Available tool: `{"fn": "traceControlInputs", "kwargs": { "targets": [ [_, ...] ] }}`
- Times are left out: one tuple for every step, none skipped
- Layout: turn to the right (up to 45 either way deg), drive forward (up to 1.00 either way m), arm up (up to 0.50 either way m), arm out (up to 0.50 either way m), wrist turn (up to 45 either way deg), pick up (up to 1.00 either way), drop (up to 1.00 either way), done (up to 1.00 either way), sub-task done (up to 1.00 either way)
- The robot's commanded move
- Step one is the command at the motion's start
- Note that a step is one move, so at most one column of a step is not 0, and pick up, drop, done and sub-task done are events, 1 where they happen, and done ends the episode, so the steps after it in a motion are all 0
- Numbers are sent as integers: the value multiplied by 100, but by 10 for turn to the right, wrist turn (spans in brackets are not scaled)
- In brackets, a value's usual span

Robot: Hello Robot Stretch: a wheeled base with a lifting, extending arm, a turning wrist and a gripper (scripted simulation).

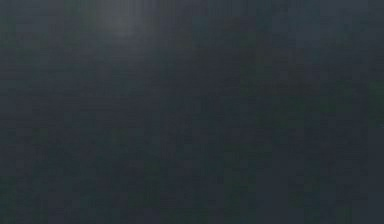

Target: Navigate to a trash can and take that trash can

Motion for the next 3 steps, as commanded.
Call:
{"fn": "traceControlInputs", "kwargs": {
  "targets": [
    [-120,0,0,0,0,0,0,0,0],
    [0,20,0,0,0,0,0,0,0],
    [-240,0,0,0,0,0,0,0,0]
  ]
}}
